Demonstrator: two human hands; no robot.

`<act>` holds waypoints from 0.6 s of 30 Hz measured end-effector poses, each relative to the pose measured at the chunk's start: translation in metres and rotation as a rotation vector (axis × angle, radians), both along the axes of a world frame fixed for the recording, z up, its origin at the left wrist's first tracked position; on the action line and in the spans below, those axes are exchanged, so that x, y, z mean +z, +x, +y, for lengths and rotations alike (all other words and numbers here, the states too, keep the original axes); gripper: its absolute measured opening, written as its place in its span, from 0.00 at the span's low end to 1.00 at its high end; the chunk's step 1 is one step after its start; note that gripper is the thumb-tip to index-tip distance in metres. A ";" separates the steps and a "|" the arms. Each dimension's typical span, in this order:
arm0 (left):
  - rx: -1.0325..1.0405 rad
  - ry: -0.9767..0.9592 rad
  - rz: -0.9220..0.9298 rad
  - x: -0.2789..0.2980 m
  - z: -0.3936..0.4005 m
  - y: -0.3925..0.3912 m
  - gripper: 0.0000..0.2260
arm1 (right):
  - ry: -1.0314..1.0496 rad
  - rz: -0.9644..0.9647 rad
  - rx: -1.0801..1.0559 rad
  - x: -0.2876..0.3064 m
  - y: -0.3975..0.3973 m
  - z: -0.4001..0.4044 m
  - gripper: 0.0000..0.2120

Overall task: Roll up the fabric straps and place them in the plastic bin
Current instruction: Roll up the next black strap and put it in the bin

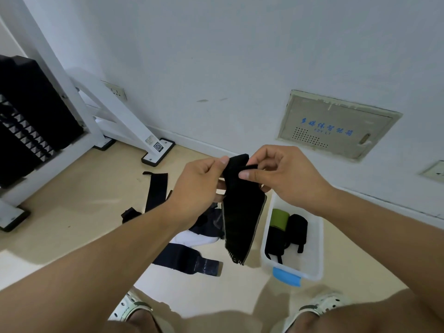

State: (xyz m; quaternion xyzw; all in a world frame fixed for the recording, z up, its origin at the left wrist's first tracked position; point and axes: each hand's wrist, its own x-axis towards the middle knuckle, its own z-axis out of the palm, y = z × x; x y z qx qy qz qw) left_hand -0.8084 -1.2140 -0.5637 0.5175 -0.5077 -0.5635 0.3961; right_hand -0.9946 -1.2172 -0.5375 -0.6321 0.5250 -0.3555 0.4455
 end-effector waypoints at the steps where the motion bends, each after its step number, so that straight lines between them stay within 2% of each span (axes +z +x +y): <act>1: -0.005 0.002 0.003 0.000 0.000 0.000 0.16 | -0.002 -0.007 -0.019 0.000 0.001 0.000 0.08; 7: -0.045 0.008 0.011 -0.001 0.005 0.001 0.16 | 0.038 -0.077 -0.079 -0.001 0.003 0.001 0.06; 18: -0.094 0.029 0.020 0.002 0.010 -0.001 0.16 | 0.060 0.010 -0.052 -0.001 -0.004 -0.003 0.09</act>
